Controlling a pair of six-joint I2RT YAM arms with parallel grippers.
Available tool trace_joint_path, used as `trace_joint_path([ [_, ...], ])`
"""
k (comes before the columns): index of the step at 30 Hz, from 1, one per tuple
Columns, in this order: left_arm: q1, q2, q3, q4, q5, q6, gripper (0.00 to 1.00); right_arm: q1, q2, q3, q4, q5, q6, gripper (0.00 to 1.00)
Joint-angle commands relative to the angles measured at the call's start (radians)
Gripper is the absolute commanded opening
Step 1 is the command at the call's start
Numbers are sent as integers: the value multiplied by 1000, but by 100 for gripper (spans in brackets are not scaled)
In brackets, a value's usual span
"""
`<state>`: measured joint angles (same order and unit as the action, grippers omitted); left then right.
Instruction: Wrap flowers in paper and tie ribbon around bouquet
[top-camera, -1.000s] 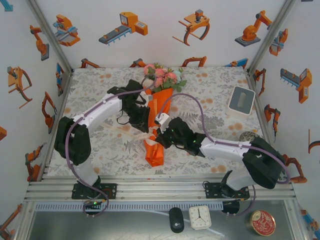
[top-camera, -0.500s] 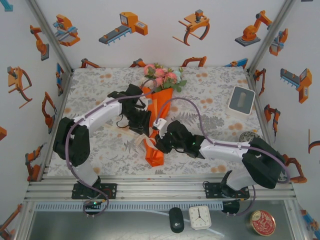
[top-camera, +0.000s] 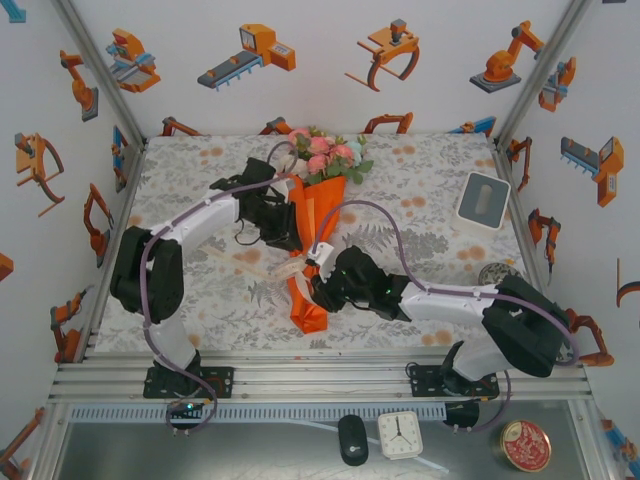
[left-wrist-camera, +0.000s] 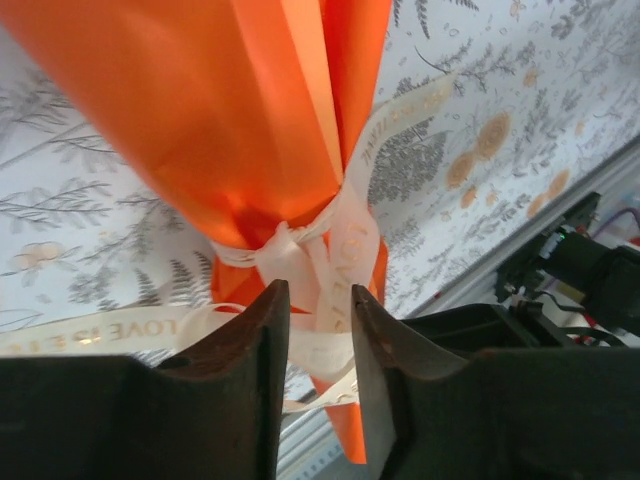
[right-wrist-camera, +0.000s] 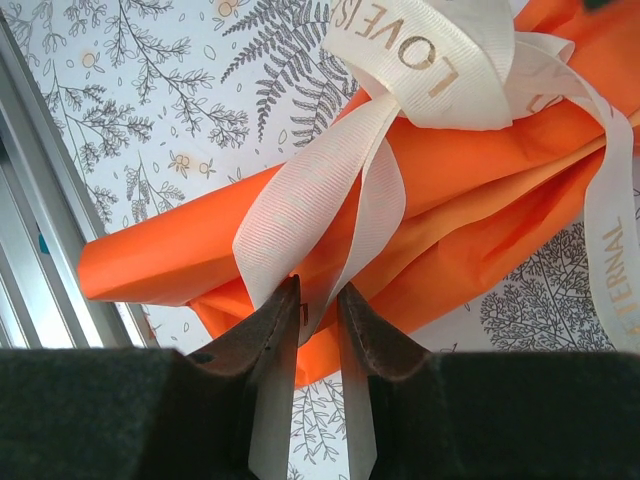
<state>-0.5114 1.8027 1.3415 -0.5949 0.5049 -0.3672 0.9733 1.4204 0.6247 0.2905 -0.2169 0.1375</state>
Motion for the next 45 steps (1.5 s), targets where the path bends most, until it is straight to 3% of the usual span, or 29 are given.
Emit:
trace_joint_path([
  [1,-24,7,-15,41,116,-38,29,7,-24,-4,33,0,1,24],
  [4,-37,1,-46,27,150,-27,29,6,-25,-3,30,7,2,24],
  [9,-44,1,-66,-50,88,5,31,6,-18,5,29,8,3,24],
  [14,-44,-1,-37,-59,63,6,11,6,-18,22,6,10,4,24],
  [16,-44,-3,-7,-41,65,-5,10,6,-27,25,2,12,5,29],
  [21,-42,-11,71,-50,19,13,9,7,-75,18,9,67,9,52],
  [27,-42,-36,71,-84,-91,120,9,-7,-182,-16,45,163,49,63],
  [36,-45,-103,28,20,-176,134,13,-129,-139,88,-126,167,404,63],
  [38,-47,-124,9,60,-188,142,13,-130,-122,126,-187,207,512,61],
  [42,-47,-145,-33,121,-219,141,14,-120,-60,163,-132,115,684,56],
  [45,-46,-127,-21,106,-221,134,15,-72,-11,193,-135,152,706,57],
])
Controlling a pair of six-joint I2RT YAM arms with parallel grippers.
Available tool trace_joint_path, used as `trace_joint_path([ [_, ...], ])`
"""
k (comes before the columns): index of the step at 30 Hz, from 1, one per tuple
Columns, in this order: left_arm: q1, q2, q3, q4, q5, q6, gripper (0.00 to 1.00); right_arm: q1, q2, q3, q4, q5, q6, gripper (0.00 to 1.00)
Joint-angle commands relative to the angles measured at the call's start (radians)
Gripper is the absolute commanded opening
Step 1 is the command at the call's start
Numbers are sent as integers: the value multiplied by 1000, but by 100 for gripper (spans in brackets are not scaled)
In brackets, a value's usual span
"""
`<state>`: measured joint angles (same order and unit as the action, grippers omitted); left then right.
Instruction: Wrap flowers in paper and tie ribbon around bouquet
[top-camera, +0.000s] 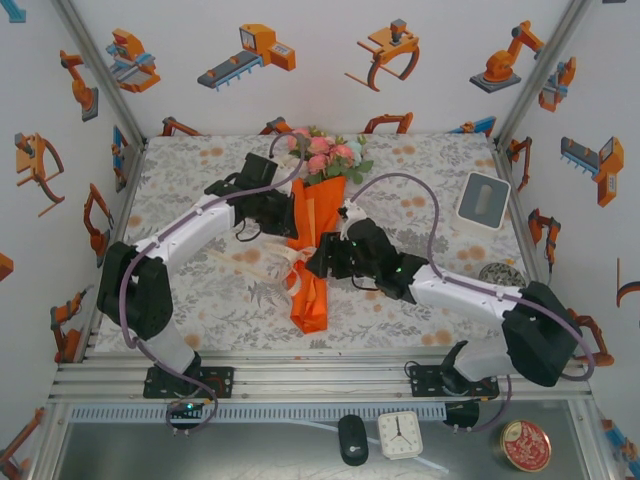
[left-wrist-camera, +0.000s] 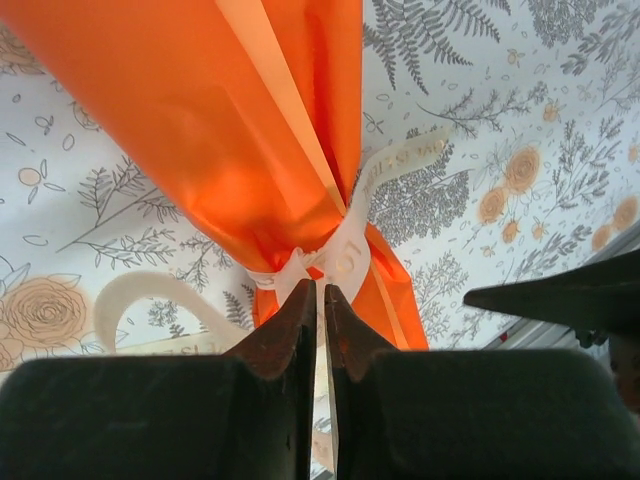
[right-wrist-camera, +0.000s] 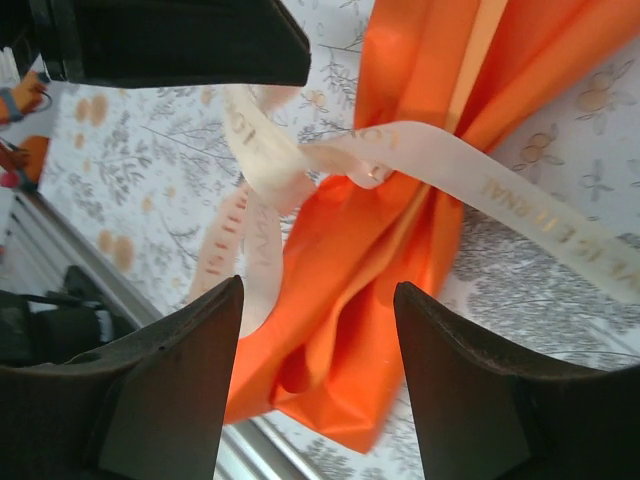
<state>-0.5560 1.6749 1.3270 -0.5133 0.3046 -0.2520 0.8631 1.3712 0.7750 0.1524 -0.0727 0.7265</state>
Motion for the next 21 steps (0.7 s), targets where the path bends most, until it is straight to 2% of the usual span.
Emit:
trace_joint_path([
  [1,-1,4,-7,23,-24,14,15,51,54,62,-20,22,117,58],
  [7,-1,14,-7,12,-17,14,15,108,151,197,-191,136,53,57],
  [9,3,27,12,-37,-17,30,19,117,160,215,-236,182,22,57],
  [12,19,39,33,-119,31,98,26,114,131,201,-249,226,-12,51],
  [15,17,49,58,-197,92,195,29,105,81,166,-247,255,-20,44],
  [17,9,49,60,-205,133,220,31,102,36,124,-226,278,-17,43],
  [21,-7,90,82,-197,129,203,39,96,-39,45,-194,325,-8,43],
])
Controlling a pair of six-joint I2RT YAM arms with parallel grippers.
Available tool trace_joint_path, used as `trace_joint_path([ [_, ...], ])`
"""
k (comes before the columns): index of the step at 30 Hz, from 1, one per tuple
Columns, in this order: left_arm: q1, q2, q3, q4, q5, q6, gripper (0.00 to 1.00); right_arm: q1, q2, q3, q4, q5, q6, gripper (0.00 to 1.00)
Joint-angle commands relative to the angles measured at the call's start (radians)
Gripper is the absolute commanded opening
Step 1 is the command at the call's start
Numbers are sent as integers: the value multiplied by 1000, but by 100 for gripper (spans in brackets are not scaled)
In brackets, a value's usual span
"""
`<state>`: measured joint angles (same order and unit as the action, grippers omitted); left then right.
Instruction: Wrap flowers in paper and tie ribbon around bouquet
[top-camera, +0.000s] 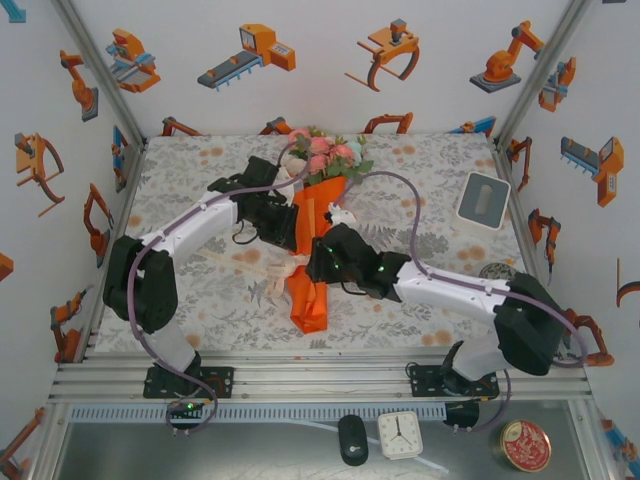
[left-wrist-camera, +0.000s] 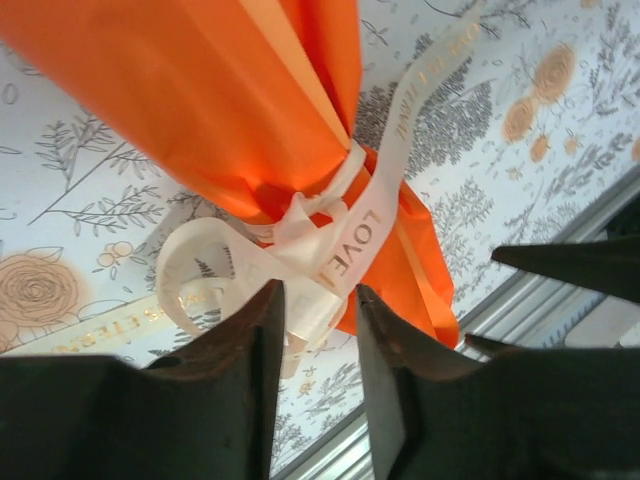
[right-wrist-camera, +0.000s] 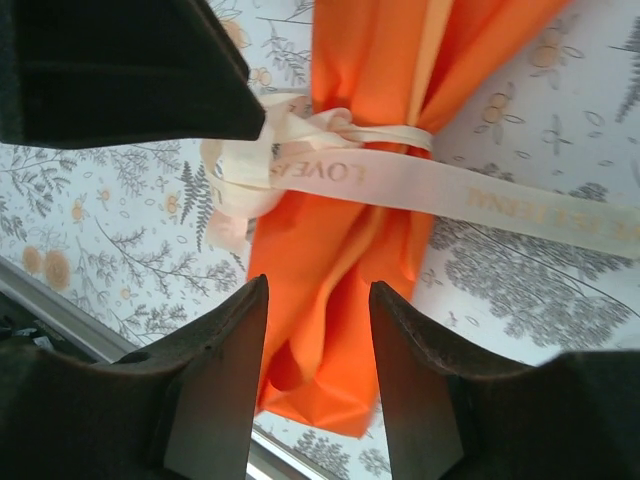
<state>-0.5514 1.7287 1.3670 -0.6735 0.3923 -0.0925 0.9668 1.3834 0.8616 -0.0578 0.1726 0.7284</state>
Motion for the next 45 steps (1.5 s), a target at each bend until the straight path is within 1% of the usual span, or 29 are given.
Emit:
trace_joint_path([
  [1,-18,49,49,-37,30,39,40,-12,-64,-52,10,92,0,43],
  [3,-33,74,63,-35,18,42,42,-21,-91,-76,4,111,25,43],
  [7,-46,110,75,-26,-34,40,42,-31,-112,-92,1,110,35,43],
  [10,-47,128,78,-21,-35,39,40,-31,-103,-89,2,98,34,43],
  [13,-47,138,80,-36,-40,38,34,-32,-93,-83,3,85,35,43],
  [15,-46,137,79,-45,-47,33,26,-32,-88,-81,4,82,35,43],
  [16,-44,134,78,-45,-44,26,20,-31,-87,-78,4,80,34,43],
  [19,-38,124,90,-28,0,-14,3,-31,-81,-72,8,71,27,43],
  [20,-36,120,93,-5,18,-50,0,-31,-78,-70,15,62,18,43],
  [23,-20,115,96,91,118,-174,0,-32,-65,-72,54,31,-12,43],
  [25,-5,124,94,144,159,-255,0,-32,-57,-72,70,23,-12,43],
  [28,31,158,95,183,179,-373,0,-33,-47,-70,77,19,-4,43],
  [29,45,171,96,193,198,-409,2,-32,-47,-70,76,17,-2,43],
  [31,55,181,86,216,228,-440,8,-32,-47,-73,72,19,3,43],
  [33,57,173,81,219,223,-439,20,-33,-53,-77,69,21,5,43],
  [34,59,166,79,215,215,-429,28,-33,-55,-78,69,22,5,43],
  [35,63,159,79,204,202,-414,30,-33,-57,-79,69,24,5,44],
  [39,78,134,89,114,104,-293,32,-33,-63,-82,65,24,5,44],
  [41,81,129,106,46,29,-199,32,-33,-64,-84,66,23,3,44],
  [43,79,127,115,10,8,-99,32,-33,-62,-84,67,20,2,44],
  [45,76,125,114,-4,18,15,32,-33,-59,-81,70,14,6,44],
])
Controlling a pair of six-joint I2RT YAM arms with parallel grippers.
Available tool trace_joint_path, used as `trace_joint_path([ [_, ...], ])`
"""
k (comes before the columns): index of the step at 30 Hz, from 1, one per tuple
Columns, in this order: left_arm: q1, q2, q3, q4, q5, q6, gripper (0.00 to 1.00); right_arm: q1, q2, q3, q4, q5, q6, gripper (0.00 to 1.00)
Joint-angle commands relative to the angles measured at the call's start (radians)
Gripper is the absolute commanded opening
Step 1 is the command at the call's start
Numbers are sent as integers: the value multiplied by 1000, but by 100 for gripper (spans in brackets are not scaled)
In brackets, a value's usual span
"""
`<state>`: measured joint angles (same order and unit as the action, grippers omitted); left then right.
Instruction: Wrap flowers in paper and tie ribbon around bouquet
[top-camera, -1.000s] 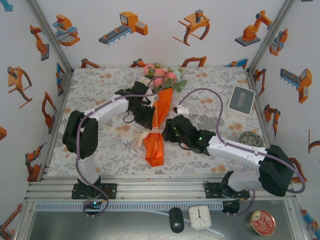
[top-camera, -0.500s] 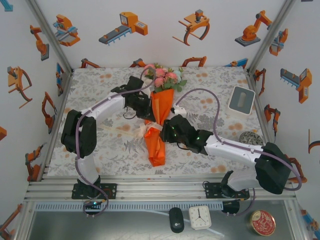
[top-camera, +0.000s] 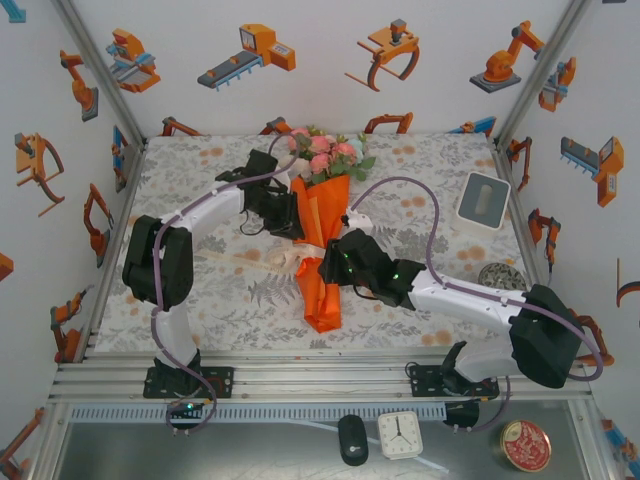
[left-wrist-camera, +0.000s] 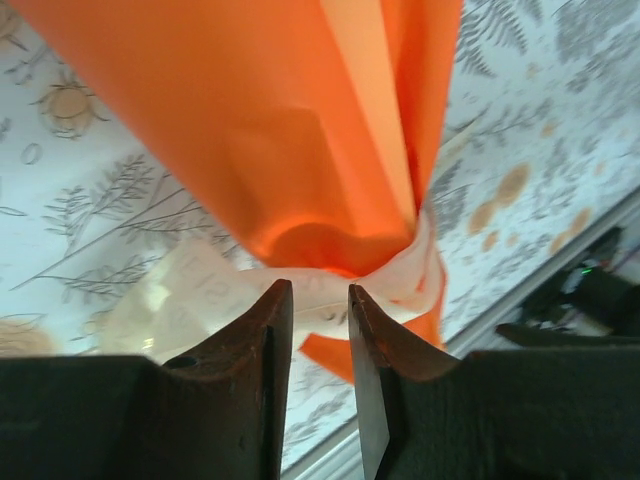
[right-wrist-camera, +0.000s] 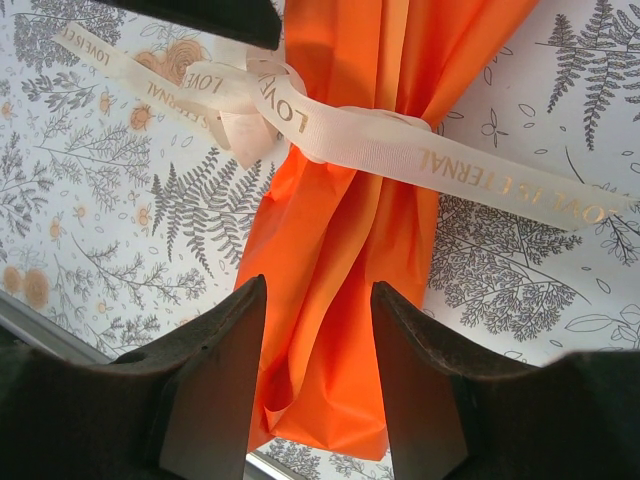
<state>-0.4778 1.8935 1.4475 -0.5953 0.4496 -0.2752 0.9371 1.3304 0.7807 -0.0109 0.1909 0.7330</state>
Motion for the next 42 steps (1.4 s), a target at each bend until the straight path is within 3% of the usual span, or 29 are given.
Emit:
trace_joint_path([
  [1,2,-40,33,-85,-27,236,32,-3,-3,3,25,-9,1,44],
  [9,-36,4,69,-51,80,288,40,-3,4,8,23,-30,0,44],
  [18,-97,0,42,-56,-89,369,45,-3,1,6,28,-40,0,45],
  [30,-132,13,39,-72,-149,422,50,-3,-4,9,22,-49,-3,46],
  [42,-118,28,53,-58,-114,415,34,-3,-11,8,15,-47,-3,46],
])
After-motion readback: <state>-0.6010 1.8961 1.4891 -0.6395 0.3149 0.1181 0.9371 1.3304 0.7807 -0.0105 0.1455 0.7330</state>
